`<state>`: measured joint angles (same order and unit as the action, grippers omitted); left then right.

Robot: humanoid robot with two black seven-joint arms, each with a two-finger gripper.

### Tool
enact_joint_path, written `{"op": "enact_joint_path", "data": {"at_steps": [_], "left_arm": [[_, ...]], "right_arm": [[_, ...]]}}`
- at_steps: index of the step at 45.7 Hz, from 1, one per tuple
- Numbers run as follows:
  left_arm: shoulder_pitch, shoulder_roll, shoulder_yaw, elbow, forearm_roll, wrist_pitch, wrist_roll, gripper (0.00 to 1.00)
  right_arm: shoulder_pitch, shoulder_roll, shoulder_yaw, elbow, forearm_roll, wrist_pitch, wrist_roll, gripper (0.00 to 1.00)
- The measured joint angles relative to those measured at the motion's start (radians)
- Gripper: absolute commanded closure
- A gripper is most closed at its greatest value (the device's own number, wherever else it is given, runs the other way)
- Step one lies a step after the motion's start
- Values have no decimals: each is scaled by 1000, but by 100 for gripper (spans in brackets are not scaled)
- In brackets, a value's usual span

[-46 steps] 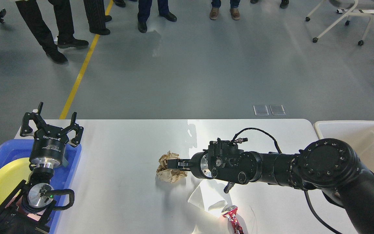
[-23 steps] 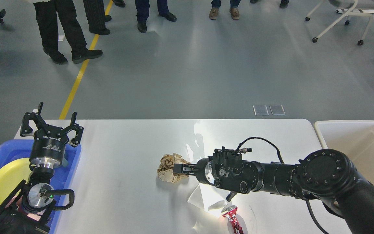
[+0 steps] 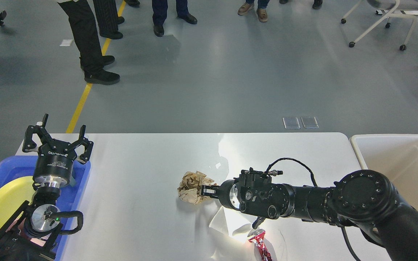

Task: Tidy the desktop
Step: 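Lower the right gripper onto the crumpled tan paper and grasp it, then lift the crumpled paper and carry it over the white bin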

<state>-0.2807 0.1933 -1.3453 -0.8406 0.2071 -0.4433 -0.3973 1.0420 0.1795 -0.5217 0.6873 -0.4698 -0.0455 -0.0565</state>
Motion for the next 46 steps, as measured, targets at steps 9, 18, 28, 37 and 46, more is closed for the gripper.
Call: {"op": "enact_joint_path", "data": {"at_steps": [9,18,28,37,46], "left_arm": [[0,0,0,0,0,0,0,4],[0,0,0,0,0,0,0,4],[0,0,0,0,0,0,0,4],[0,0,0,0,0,0,0,4],[0,0,0,0,0,0,0,4]], "right_arm": [[0,-1,4,0,43,-6,-8,100],[11,-3,0,1,153,3,-10,100],[19,-8,-1,3,168,3,-11,100],[68,-41,-2,37,208,19,-11,100],[192,-146,-16,184,244,85,-12,100]]}}
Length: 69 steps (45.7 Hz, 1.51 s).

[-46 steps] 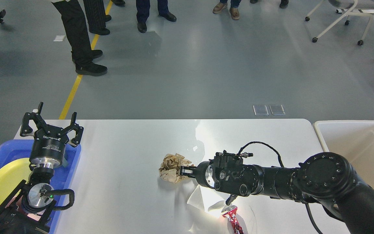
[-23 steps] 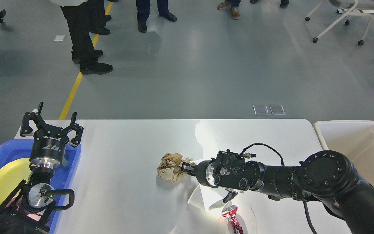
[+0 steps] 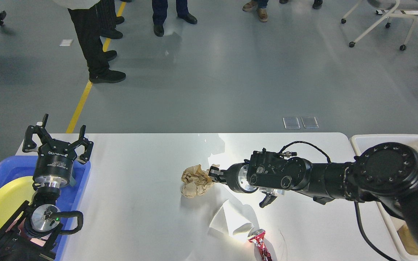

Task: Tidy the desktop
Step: 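Lift the crumpled paper and carry it over the white bin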

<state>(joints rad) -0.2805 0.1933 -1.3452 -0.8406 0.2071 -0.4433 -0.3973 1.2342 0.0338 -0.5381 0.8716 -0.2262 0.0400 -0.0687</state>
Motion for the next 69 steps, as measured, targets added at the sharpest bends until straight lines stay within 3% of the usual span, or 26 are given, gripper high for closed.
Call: {"op": "enact_joint_path", "data": {"at_steps": [26,44,55,69], "left_arm": [[0,0,0,0,0,0,0,4],[0,0,0,0,0,0,0,4],[1,0,0,0,0,0,0,4],[1,0,0,0,0,0,0,4]], "right_arm": [[563,-151,-364,443,298,74,-12,100],[987,-246,-619,685,300,352,-19,100],[1181,-302,-654,813,234,524,-19,100],[1210,-320,-672,840,202,570,-19,100]]}}
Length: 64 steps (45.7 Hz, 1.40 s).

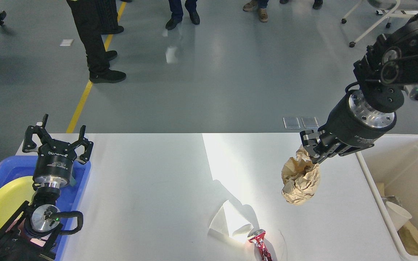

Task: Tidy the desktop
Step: 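Lift the crumpled paper and carry it over the white bin, then lower the paper into the bin and open the right gripper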

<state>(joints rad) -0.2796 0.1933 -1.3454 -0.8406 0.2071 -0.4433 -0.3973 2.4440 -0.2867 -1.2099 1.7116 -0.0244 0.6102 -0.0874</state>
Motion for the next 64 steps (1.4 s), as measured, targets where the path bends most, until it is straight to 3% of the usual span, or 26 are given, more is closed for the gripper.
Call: {"op": "enact_joint_path", "data": {"at_steps": [19,30,39,53,64], "left_arm": [[-1,0,0,0,0,0,0,4],[0,0,0,0,1,0,0,4],[0,0,0,0,0,0,-2,4],[0,0,0,0,0,0,-2,4],[0,0,0,0,1,0,-2,4]], "right_arm": [[-64,-99,-177,-71,5,-65,1,100],[-312,-236,-265,-237,-1,-183,0,100],[-616,-357,-250,-495,8,-255,0,100],[-1172,-392,19,-894,56,-434,0,100],[-1587,-330,359,-1208,62,-572,1,100]]}}
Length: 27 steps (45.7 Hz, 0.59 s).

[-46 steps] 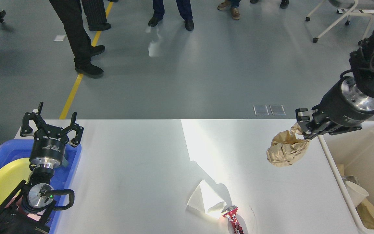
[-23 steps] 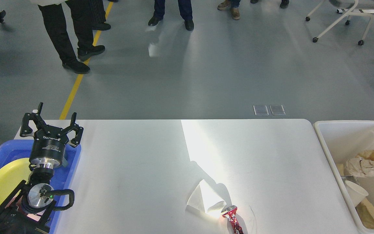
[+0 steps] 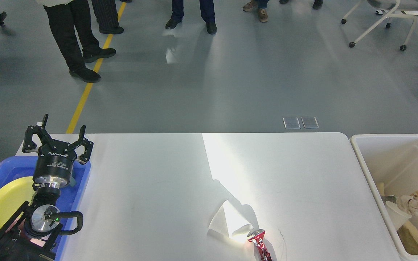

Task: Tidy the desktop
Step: 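Lower the paper into the bin and open the right gripper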

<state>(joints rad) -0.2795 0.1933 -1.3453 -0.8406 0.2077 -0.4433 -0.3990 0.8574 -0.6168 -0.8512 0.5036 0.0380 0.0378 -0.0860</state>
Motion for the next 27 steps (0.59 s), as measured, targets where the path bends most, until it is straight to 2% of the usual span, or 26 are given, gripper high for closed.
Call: {"op": "enact_joint_path", "data": {"at_steps": [6,13,27], "left_arm": [[0,0,0,0,0,0,0,4],[0,0,0,0,1,0,0,4],[0,0,0,0,1,0,0,4]], "right_arm": [[-164,90,105,-186,0,-59,4,100],[-288,199,148,-335,0,-125,6,100],[-327,273,167,-376,1,-162,5,100]]}}
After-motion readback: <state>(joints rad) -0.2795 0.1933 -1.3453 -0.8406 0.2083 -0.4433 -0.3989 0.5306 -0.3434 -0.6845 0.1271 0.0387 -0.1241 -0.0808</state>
